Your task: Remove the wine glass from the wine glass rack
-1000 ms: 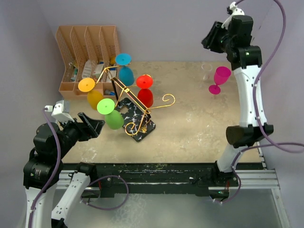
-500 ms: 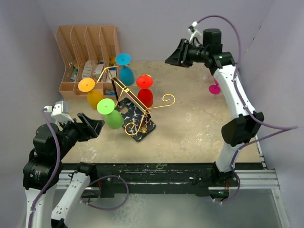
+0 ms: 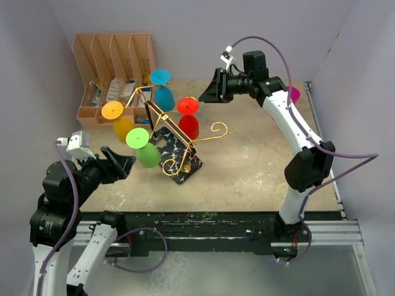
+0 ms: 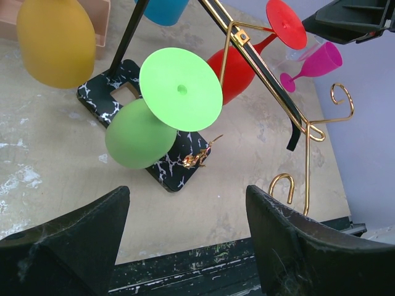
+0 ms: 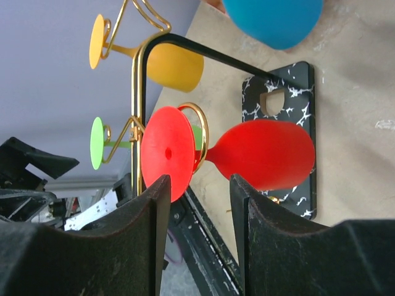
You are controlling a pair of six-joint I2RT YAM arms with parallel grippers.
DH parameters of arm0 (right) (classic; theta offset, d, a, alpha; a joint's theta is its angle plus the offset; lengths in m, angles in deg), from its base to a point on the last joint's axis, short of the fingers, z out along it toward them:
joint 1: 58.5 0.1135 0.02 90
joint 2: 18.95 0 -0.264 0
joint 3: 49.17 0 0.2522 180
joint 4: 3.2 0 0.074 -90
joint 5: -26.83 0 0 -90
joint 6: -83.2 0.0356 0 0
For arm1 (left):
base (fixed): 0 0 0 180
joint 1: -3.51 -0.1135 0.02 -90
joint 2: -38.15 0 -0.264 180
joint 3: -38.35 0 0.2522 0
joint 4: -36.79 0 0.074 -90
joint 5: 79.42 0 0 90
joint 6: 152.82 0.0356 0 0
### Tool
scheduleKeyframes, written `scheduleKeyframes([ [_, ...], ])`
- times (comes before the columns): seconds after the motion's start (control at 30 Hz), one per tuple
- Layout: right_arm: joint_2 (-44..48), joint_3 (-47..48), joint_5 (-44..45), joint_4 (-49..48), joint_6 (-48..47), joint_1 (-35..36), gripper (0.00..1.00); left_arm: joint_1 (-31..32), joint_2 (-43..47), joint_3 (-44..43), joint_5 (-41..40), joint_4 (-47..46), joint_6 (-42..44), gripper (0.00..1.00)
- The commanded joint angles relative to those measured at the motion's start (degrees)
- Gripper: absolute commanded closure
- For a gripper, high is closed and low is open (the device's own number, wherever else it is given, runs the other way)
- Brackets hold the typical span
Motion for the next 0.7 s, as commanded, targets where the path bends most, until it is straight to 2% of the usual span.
scheduleKeyframes([
  [0.0, 3.5, -1.6, -2.9, -3.4, -0.5, 0.8, 0.55, 0.2, -0.2, -1.4, -0.5, -1.9, -0.5, 0.21],
  [0.47, 3.0, -3.4, -4.6, -6.4, 0.6, 3.7, 0.57, 0.2, -0.2, -1.0, -0.6, -1.9, -0.8, 0.21],
  [0.6, 2.6, -3.5, -4.7, -6.8, 1.2, 4.2, 0.65, 0.2, -0.3, -0.8, -0.5, -1.9, -0.8, 0.21],
  [0.67, 2.4, -3.5, -4.6, -6.9, 1.5, 4.2, 0.73, 0.2, -0.3, -0.7, -0.6, -1.8, -0.7, 0.21],
])
